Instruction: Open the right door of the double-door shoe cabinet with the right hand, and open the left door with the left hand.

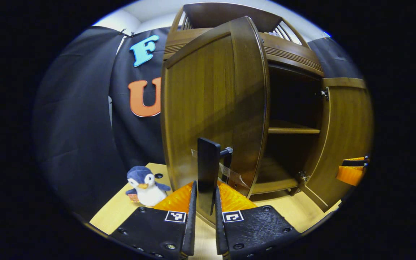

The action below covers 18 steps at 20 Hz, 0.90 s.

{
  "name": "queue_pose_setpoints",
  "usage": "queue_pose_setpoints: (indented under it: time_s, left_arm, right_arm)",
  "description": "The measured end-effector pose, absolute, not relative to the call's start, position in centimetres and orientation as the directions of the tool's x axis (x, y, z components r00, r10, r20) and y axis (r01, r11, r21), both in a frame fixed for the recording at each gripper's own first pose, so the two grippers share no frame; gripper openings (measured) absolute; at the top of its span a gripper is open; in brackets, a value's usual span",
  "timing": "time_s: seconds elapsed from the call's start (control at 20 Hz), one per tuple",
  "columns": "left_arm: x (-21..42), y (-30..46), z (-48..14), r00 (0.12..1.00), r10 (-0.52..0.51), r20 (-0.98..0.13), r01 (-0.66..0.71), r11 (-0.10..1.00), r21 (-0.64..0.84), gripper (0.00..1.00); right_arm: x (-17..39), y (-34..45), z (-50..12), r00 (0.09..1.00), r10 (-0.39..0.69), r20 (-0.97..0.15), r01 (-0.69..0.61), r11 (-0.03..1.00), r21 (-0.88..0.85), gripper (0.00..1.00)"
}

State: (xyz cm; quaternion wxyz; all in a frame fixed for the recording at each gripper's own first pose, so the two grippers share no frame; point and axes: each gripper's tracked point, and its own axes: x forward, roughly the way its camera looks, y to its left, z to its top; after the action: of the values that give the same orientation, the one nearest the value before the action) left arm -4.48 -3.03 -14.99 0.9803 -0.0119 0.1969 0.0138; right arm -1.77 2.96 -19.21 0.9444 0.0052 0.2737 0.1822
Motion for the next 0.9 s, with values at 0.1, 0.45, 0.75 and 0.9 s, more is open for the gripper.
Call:
queue_pose_setpoints:
  time_s: [0.1, 0.45, 0.75, 0.9]
  left_arm:
    - [-5.3, -1.7, -14.9, 0.919, 0.061, -0.389, -0.066, 0.998, 0.001, 0.22]
    - [-6.8, 0.9, -13.7, 0.923, 0.102, -0.371, -0.112, 0.994, -0.005, 0.22]
    - [-7.3, 4.7, -12.9, 0.922, 0.149, -0.357, -0.154, 0.988, 0.014, 0.22]
    - [-7.6, 6.4, -13.3, 0.916, 0.161, -0.367, -0.184, 0.983, -0.027, 0.27]
  right_arm:
    - [-1.9, 3.5, -19.2, 0.783, 0.358, -0.509, -0.353, 0.929, 0.111, 0.53]
    - [-1.4, 5.1, -19.0, 0.783, 0.364, -0.504, -0.362, 0.926, 0.107, 0.63]
    - [-1.4, 6.6, -18.6, 0.781, 0.375, -0.499, -0.373, 0.921, 0.109, 0.64]
    - [-1.3, 7.0, -18.1, 0.789, 0.367, -0.492, -0.368, 0.925, 0.100, 0.63]
